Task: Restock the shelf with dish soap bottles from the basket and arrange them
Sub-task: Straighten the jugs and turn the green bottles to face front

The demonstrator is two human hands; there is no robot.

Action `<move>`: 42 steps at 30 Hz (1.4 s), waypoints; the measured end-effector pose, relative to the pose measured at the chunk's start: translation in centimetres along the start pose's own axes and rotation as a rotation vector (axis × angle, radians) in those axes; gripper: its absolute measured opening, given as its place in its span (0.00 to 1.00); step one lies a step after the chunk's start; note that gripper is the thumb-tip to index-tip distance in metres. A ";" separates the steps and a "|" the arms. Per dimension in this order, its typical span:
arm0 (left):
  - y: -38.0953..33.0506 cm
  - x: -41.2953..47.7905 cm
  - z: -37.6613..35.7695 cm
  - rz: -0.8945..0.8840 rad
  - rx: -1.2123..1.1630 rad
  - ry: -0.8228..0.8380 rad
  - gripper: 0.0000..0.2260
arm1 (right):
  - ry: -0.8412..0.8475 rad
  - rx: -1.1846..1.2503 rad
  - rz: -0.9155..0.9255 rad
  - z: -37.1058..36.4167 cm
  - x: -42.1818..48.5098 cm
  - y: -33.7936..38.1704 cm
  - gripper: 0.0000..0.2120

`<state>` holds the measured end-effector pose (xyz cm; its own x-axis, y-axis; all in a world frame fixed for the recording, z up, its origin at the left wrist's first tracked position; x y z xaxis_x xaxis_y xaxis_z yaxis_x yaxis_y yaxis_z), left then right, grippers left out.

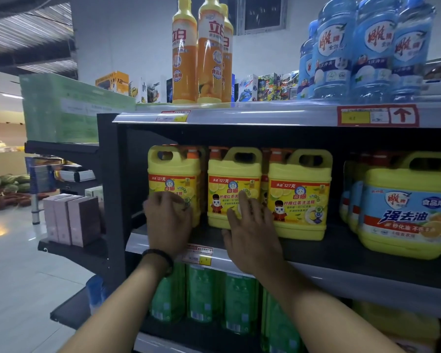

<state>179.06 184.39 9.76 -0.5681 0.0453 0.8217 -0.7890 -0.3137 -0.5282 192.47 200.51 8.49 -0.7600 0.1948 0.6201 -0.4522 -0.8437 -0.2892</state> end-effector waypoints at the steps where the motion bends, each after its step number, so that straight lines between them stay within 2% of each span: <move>1: 1.1 0.9 0.8 0.085 0.003 -0.003 0.20 | -0.005 -0.009 0.003 0.0 0.0 0.1 0.30; 3: 3.5 3.0 1.4 0.193 -0.026 0.042 0.32 | -0.014 -0.023 0.025 0.0 0.0 0.4 0.29; 5: 5.3 4.6 1.4 0.293 -0.178 0.137 0.42 | -0.025 -0.023 0.046 0.0 0.0 0.5 0.29; 8: 6.2 5.5 0.6 0.411 -0.388 0.308 0.51 | -0.032 -0.029 0.048 0.0 -0.2 0.5 0.29; 12: 6.4 5.6 -0.1 0.511 -0.482 0.370 0.47 | -0.036 -0.016 0.025 0.0 -0.3 0.3 0.30; 15: 6.7 5.2 0.0 0.526 -0.504 0.356 0.39 | -0.028 -0.006 0.023 -0.1 -0.1 0.3 0.31; 18: 6.1 4.8 0.6 0.471 -0.445 0.272 0.29 | -0.019 -0.007 0.022 -0.1 -0.1 0.4 0.32; 22: 5.4 3.8 1.9 0.446 -0.372 0.113 0.25 | -0.008 -0.014 -0.006 0.1 -0.3 0.2 0.34; 26: 5.5 3.1 2.1 0.347 -0.265 0.063 0.33 | 0.000 0.004 -0.036 0.1 -0.3 0.0 0.35; 31: 2.9 2.3 2.0 0.272 -0.197 0.031 0.33 | -0.004 0.013 -0.042 0.2 -0.4 0.0 0.36; 34: 2.3 2.0 2.3 0.352 -0.128 -0.067 0.33 | 0.002 0.016 -0.036 0.2 -0.4 0.0 0.36; 38: 1.3 1.7 2.7 0.499 0.115 -0.228 0.33 | -0.010 0.027 -0.042 0.3 -0.4 -0.1 0.34; 42: 0.9 1.3 1.2 0.530 -0.027 -0.284 0.31 | 0.000 0.021 -0.037 0.3 -0.4 0.0 0.33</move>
<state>177.90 183.06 10.58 -0.8036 -0.3673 0.4683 -0.4234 -0.2003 -0.8835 192.92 200.31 8.48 -0.7429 0.2258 0.6302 -0.4701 -0.8462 -0.2510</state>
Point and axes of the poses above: each hand's wrist, its own x-axis towards the middle knuckle, its own z-axis out of the back of the hand, y = z × x, the point moved 7 cm from there along x, towards the middle knuckle, and after that the axes turned 8 degrees about -x, right-handed, at the moved point
